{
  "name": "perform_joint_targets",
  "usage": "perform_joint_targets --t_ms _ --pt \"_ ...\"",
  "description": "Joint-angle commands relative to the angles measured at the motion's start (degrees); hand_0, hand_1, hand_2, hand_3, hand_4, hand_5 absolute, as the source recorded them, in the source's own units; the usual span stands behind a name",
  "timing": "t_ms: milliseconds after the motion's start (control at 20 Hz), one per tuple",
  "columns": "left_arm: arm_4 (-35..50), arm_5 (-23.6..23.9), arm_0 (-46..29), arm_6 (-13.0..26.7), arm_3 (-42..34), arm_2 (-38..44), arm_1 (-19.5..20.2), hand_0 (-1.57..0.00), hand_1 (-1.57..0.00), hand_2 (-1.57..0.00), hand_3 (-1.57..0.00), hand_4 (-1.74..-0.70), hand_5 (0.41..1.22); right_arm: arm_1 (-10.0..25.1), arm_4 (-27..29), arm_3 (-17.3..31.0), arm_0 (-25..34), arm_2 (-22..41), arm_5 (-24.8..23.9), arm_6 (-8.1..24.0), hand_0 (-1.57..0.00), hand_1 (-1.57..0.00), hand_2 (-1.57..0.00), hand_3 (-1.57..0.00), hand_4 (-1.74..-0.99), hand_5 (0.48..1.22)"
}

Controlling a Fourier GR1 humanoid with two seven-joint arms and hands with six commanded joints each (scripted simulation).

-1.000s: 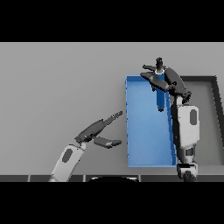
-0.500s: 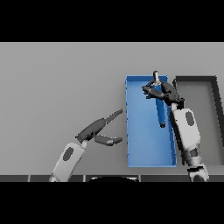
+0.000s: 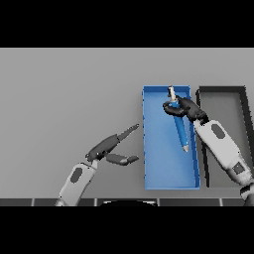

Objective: Pick up the blue pipe and place it into the blue bin.

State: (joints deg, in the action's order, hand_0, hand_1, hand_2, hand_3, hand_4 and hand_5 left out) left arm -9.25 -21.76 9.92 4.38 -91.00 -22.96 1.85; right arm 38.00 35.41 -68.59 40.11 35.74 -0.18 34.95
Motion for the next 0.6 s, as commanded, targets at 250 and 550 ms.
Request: perform_joint_targets --t_ms 250,550 --pt "-0.76 0.26 -1.56 -1.74 -0.81 -1.03 0.04 0.0 0.0 0.0 0.0 -0.93 0.496 2.56 -1.2 0.05 1.8 5.14 3.69 0.0 -0.07 -0.07 -0.07 -0.02 -1.161 0.771" --pt "-0.26 0.25 -1.2 -1.27 -1.0 -0.62 -0.03 0.0 0.0 0.0 0.0 -0.93 0.495 2.47 -2.67 0.25 2.16 6.77 5.23 -1.04 -0.02 -0.02 -0.02 0.0 -1.084 0.714"
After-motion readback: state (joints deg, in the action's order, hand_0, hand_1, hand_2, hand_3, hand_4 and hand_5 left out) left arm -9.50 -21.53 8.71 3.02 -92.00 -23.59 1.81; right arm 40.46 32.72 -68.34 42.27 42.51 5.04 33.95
